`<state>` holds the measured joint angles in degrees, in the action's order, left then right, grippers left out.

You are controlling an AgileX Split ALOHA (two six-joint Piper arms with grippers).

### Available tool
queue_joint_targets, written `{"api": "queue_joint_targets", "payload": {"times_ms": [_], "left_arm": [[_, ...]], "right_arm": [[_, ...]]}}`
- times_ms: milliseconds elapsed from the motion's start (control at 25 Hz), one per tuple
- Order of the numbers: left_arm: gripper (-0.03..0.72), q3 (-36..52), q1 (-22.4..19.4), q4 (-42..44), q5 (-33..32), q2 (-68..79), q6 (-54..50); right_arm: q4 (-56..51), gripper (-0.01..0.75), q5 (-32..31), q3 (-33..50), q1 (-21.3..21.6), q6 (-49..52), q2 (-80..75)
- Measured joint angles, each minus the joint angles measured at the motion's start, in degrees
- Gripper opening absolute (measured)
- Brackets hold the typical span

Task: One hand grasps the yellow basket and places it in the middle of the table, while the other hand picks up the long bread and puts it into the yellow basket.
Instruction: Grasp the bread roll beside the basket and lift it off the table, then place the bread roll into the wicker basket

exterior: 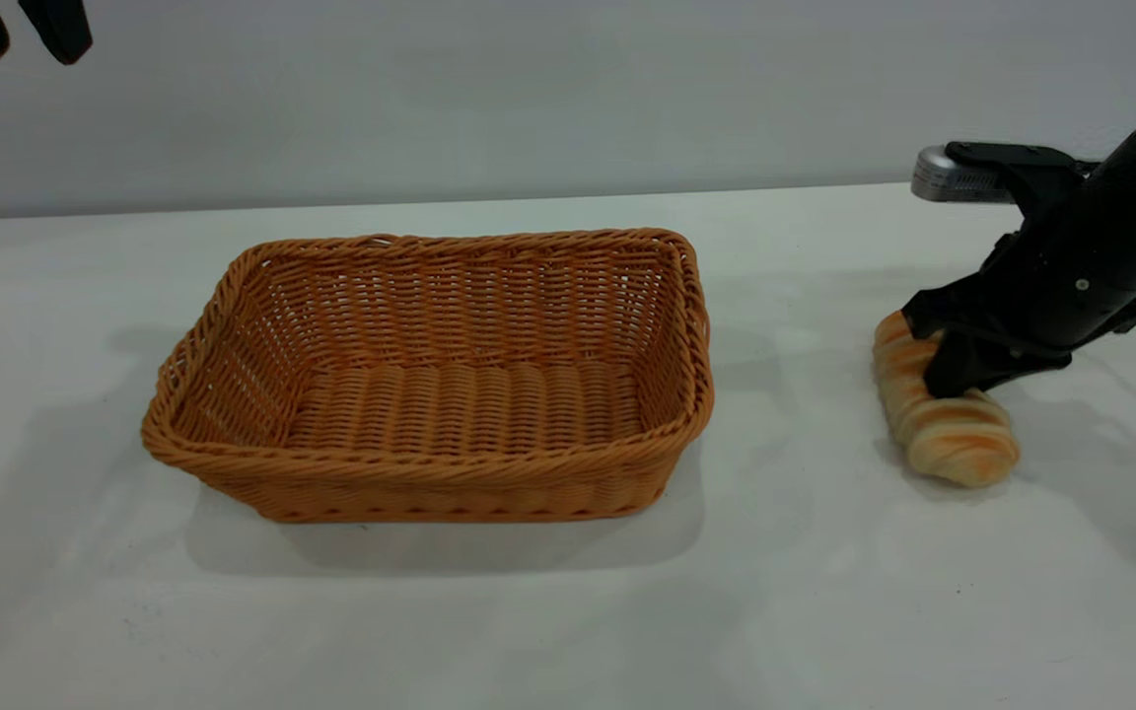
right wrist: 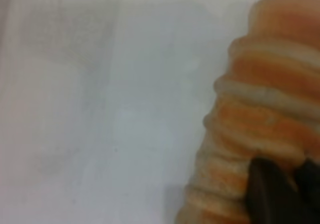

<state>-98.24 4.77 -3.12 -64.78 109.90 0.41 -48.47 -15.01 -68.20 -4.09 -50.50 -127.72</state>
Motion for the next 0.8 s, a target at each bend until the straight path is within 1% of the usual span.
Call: {"api": "queue_joint_targets", "payload": {"times_ms": [120, 240, 320, 360, 440, 560, 640, 720, 800], "left_arm": [[0.476, 0.0, 0.0, 0.0, 0.0, 0.0, 0.1], [0.476, 0.0, 0.0, 0.0, -0.1, 0.0, 0.6], [0.476, 0.0, 0.0, 0.0, -0.1, 0.0, 0.7], [0.476, 0.0, 0.0, 0.0, -0.1, 0.0, 0.8], [0.476, 0.0, 0.0, 0.0, -0.1, 0.0, 1.1], [0.476, 0.0, 0.0, 0.0, -0.1, 0.0, 1.4], [0.476, 0.0, 0.0, 0.0, -0.5, 0.0, 1.4], [0.476, 0.0, 0.0, 0.0, -0.9, 0.0, 1.4], [0.476, 0.0, 0.0, 0.0, -1.2, 0.0, 1.4]], "right_arm": [[0.7, 0.026, -0.7, -0.5, 0.0, 0.0, 4.5], [-0.3, 0.024, -6.7, -4.2, -0.7, 0.0, 10.2], [-3.3, 0.024, -12.4, -7.6, -2.9, -0.3, 12.4], [-5.1, 0.024, -14.7, -9.3, -4.8, -1.0, 12.9], [-8.6, 0.024, -17.8, -11.7, -9.9, -4.5, 12.9], [-14.0, 0.037, -17.8, -13.9, -17.6, -10.3, 11.7], [-17.4, 0.058, -15.9, -14.7, -21.2, -13.1, 10.7], [-20.0, 0.098, -13.3, -15.2, -23.6, -15.6, 9.1], [-21.8, 0.17, -12.0, -15.2, -24.3, -17.5, 7.5]]}}
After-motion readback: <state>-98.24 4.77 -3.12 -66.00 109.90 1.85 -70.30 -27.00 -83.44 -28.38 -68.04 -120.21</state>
